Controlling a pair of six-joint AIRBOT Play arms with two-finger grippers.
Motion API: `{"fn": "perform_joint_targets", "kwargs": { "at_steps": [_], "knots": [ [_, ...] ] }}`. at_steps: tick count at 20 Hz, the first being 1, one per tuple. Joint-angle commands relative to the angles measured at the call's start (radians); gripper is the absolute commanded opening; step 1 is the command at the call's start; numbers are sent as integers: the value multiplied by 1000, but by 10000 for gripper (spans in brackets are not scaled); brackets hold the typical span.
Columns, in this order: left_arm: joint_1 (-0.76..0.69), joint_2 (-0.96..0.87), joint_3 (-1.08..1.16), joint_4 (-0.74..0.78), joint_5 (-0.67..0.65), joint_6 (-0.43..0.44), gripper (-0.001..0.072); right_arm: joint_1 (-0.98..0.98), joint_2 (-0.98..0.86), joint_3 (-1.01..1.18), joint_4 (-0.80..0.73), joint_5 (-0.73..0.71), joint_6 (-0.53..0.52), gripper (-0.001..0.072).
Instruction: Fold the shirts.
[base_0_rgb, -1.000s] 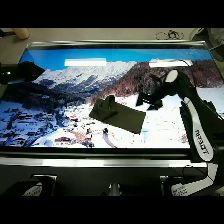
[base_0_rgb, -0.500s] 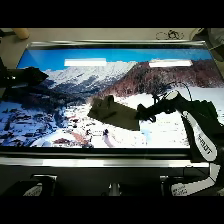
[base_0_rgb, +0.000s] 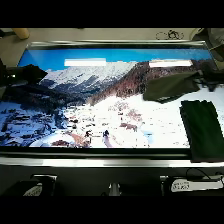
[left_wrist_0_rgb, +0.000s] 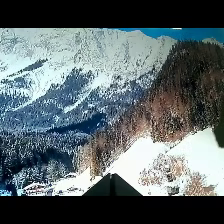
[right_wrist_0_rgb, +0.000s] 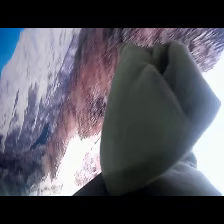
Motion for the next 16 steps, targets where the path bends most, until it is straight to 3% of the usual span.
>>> {"fn": "perform_joint_targets", "kwargs": {
  "at_steps": [1,6,9,16],
  "knots": [
    [-1,1,0,0,7,2,26,-212,5,63,-40,81,34,20],
    [-2,1,0,0,7,29,26,-354,13,63,-90,326,101,20],
    [-2,1,0,0,7,29,26,-358,53,61,-340,455,116,19],
    [-2,-28,0,0,8,55,26,-360,145,-7,-611,472,122,20]
  ]
}}
